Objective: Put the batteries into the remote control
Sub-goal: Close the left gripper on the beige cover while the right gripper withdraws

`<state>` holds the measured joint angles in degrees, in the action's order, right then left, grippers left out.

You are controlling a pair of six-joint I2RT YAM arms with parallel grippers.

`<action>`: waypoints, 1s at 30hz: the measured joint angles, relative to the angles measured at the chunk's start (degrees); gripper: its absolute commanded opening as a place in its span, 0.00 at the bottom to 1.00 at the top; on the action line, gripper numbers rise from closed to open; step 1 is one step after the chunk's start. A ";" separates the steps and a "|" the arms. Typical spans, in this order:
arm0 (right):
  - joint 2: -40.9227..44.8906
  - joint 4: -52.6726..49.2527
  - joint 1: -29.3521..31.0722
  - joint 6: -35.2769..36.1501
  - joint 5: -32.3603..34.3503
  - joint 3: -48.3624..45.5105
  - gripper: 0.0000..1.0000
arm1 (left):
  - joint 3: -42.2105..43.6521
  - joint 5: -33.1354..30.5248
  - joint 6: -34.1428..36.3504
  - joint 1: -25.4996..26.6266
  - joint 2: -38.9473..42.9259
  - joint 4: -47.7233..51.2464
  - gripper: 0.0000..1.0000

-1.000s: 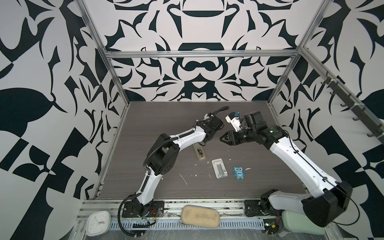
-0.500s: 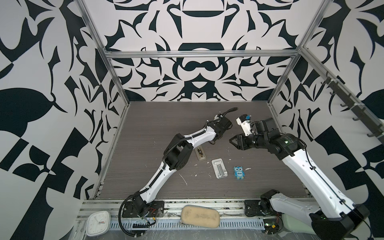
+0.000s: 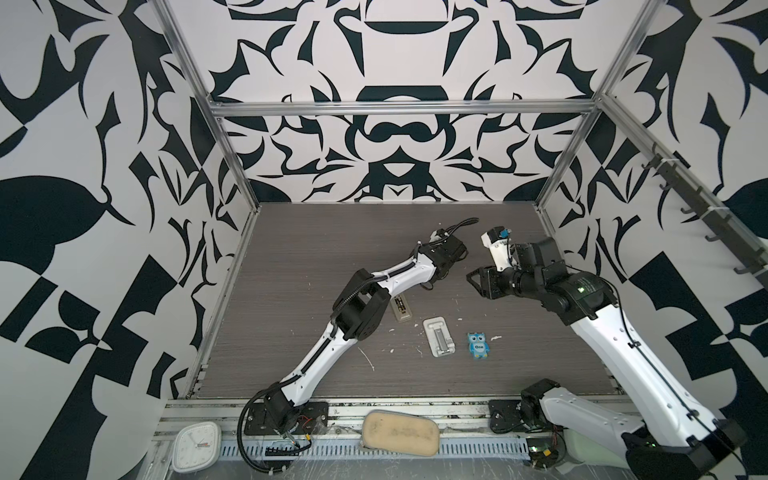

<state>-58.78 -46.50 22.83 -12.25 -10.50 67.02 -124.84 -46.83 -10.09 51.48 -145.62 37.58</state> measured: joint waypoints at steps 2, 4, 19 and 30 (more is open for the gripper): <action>0.02 0.00 0.00 0.17 0.70 0.00 0.51 | 0.00 0.61 -0.85 0.20 -0.66 0.31 0.19; 0.17 0.00 0.00 0.22 1.29 0.00 0.52 | 0.00 1.36 -1.86 0.44 -1.20 0.59 0.22; 1.22 0.04 -0.26 0.24 2.40 0.00 0.53 | 3.19 12.50 -10.27 1.27 2.03 -1.16 0.55; 0.07 0.52 -0.26 0.11 2.60 -0.13 0.64 | 14.69 39.95 -17.42 -7.87 16.31 0.68 0.63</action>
<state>-58.72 -45.98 22.57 -12.14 -7.90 66.89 -110.15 -6.87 -27.51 43.62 -129.32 38.26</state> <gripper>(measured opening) 0.630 0.620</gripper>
